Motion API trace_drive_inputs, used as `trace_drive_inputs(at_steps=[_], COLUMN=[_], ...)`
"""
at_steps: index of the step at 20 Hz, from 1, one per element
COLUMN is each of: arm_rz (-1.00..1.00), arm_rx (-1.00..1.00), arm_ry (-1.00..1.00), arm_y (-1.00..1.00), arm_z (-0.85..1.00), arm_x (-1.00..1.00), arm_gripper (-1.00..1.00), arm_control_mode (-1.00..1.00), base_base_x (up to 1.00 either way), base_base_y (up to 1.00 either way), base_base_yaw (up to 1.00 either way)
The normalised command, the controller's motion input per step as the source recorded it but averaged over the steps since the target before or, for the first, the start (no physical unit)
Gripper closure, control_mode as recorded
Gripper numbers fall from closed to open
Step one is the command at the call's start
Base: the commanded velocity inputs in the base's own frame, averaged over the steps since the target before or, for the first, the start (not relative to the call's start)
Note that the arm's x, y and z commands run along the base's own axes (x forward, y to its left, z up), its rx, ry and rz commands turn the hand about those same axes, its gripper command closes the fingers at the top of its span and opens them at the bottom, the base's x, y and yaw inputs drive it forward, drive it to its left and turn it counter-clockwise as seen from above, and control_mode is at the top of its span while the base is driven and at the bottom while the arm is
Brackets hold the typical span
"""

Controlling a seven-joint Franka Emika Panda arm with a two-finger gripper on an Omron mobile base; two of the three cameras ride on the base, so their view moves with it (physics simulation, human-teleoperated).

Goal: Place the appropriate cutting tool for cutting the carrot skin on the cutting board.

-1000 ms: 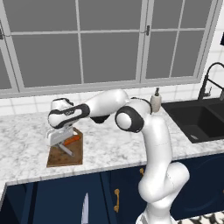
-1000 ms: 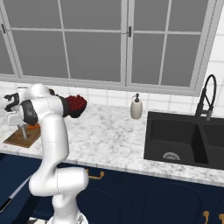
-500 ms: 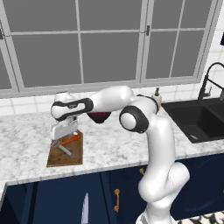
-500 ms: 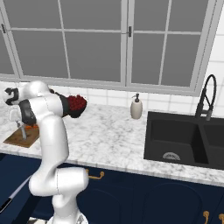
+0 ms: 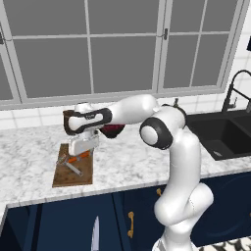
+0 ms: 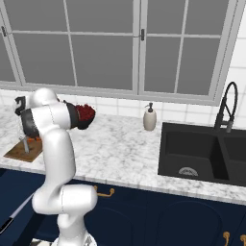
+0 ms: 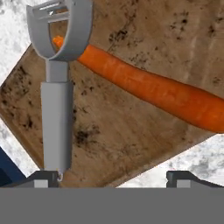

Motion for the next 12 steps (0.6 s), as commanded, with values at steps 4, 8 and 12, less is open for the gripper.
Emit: trace_drive_inputs(at_steps=[4,8,12], arm_rz=[0.00,0.00,0.00], arm_rx=[0.00,0.00,0.00], arm_ry=[0.10,0.09,0.06], arm_y=[-0.63,-0.74,-0.88], arm_z=[-0.16,-0.11,-0.05], arm_x=[0.14,0.16,0.12], arm_gripper=[-1.00,-1.00,-1.00], arm_control_mode=[-1.00,-1.00,-1.00], base_base_x=[0.00,0.00,0.00], base_base_y=[0.00,0.00,0.00], base_base_yaw=[0.00,0.00,0.00])
